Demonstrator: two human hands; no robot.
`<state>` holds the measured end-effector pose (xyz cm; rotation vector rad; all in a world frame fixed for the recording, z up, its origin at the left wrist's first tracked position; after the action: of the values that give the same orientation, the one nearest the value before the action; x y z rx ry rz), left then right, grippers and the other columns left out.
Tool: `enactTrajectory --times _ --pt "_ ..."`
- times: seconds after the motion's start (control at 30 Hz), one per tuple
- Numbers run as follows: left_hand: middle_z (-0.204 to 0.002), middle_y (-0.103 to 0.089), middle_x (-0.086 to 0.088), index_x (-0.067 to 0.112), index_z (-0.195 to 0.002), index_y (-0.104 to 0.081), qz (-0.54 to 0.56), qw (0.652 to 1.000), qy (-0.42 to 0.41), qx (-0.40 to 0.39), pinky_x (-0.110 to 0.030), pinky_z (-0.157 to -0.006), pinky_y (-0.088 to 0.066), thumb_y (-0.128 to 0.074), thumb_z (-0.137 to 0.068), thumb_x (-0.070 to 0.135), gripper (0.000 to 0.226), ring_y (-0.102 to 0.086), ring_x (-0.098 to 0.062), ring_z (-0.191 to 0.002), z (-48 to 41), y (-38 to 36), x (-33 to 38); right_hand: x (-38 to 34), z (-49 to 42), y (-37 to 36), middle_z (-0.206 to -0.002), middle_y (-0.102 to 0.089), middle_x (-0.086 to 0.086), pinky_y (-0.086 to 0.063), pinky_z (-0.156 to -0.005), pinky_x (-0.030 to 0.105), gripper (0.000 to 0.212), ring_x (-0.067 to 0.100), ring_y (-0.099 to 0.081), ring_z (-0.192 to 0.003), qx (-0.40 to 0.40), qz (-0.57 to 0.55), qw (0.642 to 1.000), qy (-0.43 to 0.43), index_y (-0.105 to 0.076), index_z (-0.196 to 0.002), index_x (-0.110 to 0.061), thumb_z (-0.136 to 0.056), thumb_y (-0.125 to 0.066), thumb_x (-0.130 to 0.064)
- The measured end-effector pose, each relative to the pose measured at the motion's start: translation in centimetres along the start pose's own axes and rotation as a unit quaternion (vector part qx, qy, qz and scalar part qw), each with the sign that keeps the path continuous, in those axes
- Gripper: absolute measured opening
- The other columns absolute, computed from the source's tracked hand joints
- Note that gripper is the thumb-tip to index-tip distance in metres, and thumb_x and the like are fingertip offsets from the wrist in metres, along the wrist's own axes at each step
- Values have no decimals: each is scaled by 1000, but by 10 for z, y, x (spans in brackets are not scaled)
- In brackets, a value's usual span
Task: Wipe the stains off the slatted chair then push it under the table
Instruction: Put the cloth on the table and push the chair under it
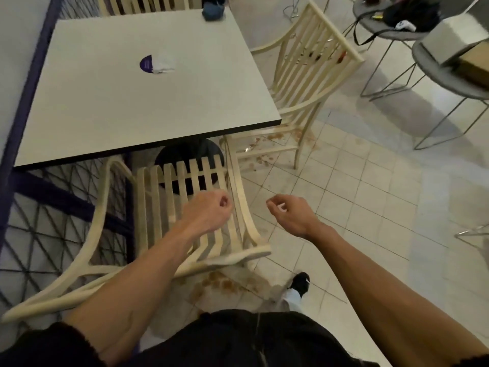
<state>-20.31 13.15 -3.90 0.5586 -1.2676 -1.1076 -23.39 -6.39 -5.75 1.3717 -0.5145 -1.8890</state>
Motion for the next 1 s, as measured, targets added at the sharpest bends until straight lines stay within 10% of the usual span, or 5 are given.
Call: enactTrajectory --times 0.57,1.0 --pt "-143 -47 -7 18 -143 -38 38 996 54 -56 -48 -107 -39 -53 -89 39 59 -44 -31 -130 -215 -114 251 214 -97 242 -133 -56 6 -41 -102 35 39 23 -53 -121 17 96 995 -29 -54 -135 -24 -99 -47 -37" --pt "-133 -53 3 27 -137 -45 191 977 86 51 -36 -79 -56 -61 -89 37 51 -64 -19 -99 -439 -59 348 222 -299 420 -139 -53 3 -33 -102 27 40 19 -48 -127 27 100 991 84 -52 -138 -22 -101 -45 -36"
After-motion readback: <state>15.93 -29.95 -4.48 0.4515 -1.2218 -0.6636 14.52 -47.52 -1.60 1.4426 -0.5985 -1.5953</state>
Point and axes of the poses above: each hand's wrist, its own z-axis away from the middle knuckle, its own y-axis out of the back of the hand, x = y × z, the point moved 8 cm from there along -z, towards the middle knuckle
